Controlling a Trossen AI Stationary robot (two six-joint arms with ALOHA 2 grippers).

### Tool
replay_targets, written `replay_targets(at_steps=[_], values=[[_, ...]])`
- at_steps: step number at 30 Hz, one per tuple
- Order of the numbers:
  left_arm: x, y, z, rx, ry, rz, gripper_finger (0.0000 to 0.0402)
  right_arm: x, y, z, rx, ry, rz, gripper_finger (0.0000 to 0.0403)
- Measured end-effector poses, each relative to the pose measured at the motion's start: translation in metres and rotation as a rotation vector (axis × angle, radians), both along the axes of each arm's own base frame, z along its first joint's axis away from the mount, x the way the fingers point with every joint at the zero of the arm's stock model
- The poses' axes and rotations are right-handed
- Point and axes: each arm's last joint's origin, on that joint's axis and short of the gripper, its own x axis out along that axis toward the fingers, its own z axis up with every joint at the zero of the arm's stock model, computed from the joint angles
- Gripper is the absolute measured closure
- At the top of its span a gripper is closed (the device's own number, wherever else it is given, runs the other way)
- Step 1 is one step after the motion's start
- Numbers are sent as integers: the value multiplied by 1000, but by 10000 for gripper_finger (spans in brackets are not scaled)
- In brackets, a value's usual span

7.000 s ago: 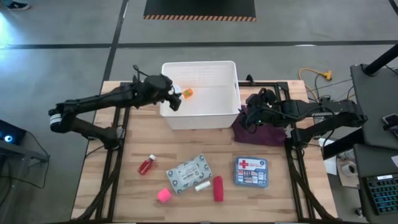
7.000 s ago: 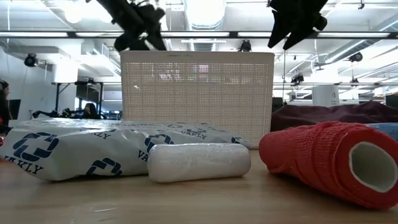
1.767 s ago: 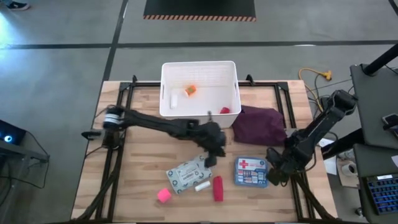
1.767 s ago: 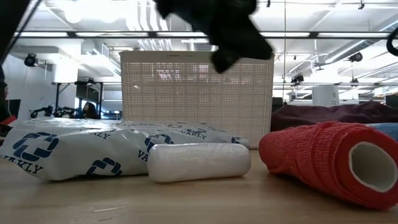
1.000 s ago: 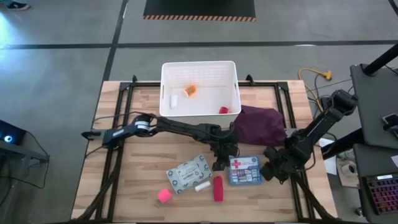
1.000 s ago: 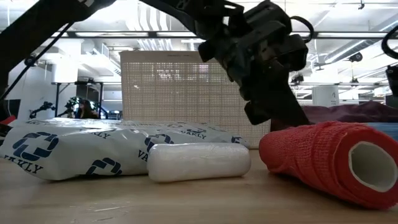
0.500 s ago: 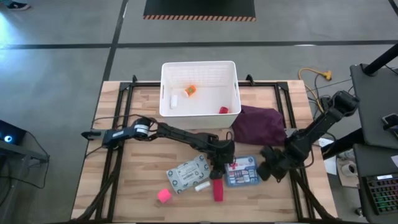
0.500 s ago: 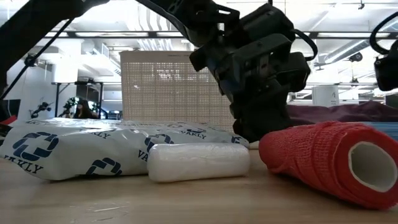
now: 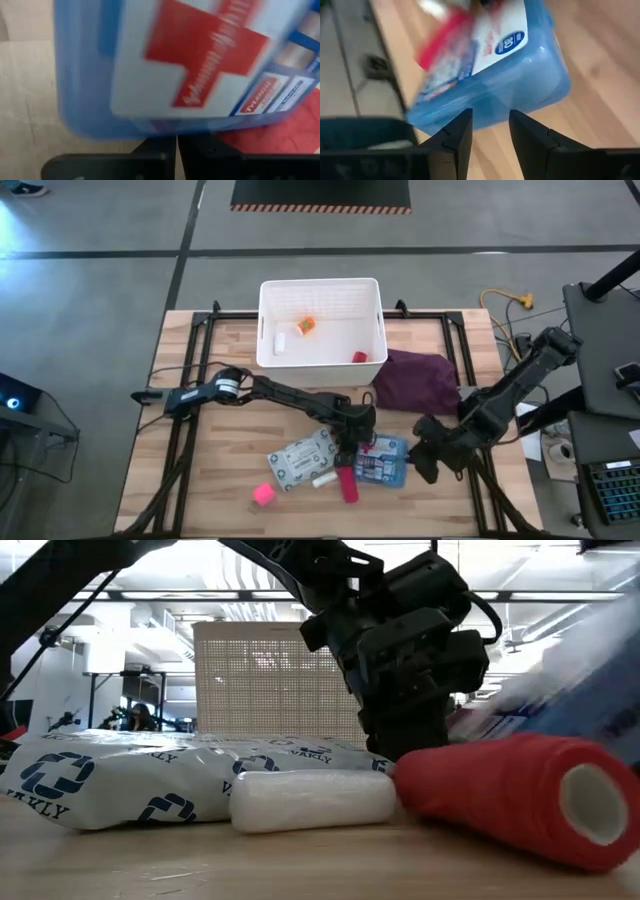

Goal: Pick & place medical supplies in basket/bin
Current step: Put the blue first aid kit into the white bin

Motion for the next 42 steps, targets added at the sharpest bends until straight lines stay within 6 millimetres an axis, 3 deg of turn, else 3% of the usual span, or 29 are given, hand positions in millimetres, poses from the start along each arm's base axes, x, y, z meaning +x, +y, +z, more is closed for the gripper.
replay_targets(at_steps=[3, 8, 14, 19, 25, 30, 36, 42], values=[[8, 2, 7, 32, -74, 36, 401, 6, -3, 21, -76, -84, -57, 273], [19, 7, 26, 33, -192, 64, 401, 19, -13, 29, -154, -127, -121, 258], [16, 4, 33, 31, -153, 70, 401, 28, -15, 17, -98, -34, -157, 230], [11, 5, 27, 40, -103, 70, 401, 28, -10, 40, -207, -76, -83, 213], [6, 4, 18, 42, -52, 63, 401, 10, -13, 54, -315, 221, 103, 211], [3, -2, 29, 50, -83, 37, 402, -14, -2, 27, -239, 531, 78, 211], [0, -17, 71, 65, -251, 12, 402, -29, 50, -7, 45, 499, 108, 211], [3, -22, 73, 59, -303, 11, 402, -31, 97, -44, 196, 529, -57, 211]])
